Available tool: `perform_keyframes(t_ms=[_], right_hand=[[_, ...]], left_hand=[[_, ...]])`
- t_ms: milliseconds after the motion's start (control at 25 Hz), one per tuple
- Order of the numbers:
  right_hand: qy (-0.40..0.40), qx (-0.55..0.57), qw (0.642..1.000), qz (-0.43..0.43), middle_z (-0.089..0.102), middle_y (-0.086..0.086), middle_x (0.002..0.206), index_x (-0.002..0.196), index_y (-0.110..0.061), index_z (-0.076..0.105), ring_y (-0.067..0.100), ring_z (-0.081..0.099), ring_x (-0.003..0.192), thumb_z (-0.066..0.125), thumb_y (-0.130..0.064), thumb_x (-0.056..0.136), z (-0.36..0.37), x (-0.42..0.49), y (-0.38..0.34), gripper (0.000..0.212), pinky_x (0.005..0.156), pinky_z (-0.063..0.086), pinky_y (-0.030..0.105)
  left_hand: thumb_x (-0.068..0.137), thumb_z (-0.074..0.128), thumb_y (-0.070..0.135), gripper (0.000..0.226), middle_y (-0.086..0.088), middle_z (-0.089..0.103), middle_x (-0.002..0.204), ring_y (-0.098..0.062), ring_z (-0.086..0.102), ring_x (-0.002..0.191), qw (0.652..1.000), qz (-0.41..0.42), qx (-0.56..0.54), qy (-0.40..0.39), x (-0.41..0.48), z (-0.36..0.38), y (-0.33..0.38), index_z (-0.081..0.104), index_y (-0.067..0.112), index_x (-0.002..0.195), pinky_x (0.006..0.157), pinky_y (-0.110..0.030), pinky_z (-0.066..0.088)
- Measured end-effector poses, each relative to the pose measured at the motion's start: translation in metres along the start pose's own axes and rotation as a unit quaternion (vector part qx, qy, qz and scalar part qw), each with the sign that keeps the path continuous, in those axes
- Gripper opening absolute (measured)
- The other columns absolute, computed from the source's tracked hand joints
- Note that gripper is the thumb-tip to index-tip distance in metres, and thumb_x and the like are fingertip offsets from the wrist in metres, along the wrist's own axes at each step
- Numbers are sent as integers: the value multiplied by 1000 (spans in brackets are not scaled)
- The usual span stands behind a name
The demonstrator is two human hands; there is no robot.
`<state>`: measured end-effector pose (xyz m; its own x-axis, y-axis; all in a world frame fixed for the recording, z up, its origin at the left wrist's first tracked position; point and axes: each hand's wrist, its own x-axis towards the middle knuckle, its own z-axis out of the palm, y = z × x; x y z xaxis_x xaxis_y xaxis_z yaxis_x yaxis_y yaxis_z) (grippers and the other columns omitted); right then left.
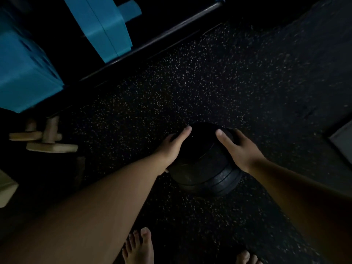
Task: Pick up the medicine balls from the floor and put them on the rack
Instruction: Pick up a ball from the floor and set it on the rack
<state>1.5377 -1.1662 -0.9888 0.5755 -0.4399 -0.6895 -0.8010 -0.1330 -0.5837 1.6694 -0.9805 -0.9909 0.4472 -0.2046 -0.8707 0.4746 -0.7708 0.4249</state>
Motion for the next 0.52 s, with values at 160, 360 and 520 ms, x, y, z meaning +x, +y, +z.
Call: perform_keyframes(t_ms=[160,360,520], right_hand=[[22,94,995,23,63,-2,139,148,-35,51,21,60,120,57,-100,55,5,-6,-3,114,105,50,44],[61,131,989,-25,63,-10,130,146,-40,52,14,62,114,63,-96,57,-22,-33,-42,105,90,51,32],[72,126,984,-99,60,-12,125,150,-40,48,10,60,110,62,-96,57,-84,-78,-143,110,85,49,24]], left_hand=[[46,54,104,127,1,55,158,-30,54,141,998,-13,-56,0,-8,9,6,52,39,156,109,-51,45],[49,55,101,119,5,56,155,-25,56,137,995,64,-56,48,-50,-10,41,55,41,152,104,-39,46],[53,55,99,111,6,61,151,-23,58,136,985,134,-77,76,-130,-61,118,60,42,148,110,-42,49]])
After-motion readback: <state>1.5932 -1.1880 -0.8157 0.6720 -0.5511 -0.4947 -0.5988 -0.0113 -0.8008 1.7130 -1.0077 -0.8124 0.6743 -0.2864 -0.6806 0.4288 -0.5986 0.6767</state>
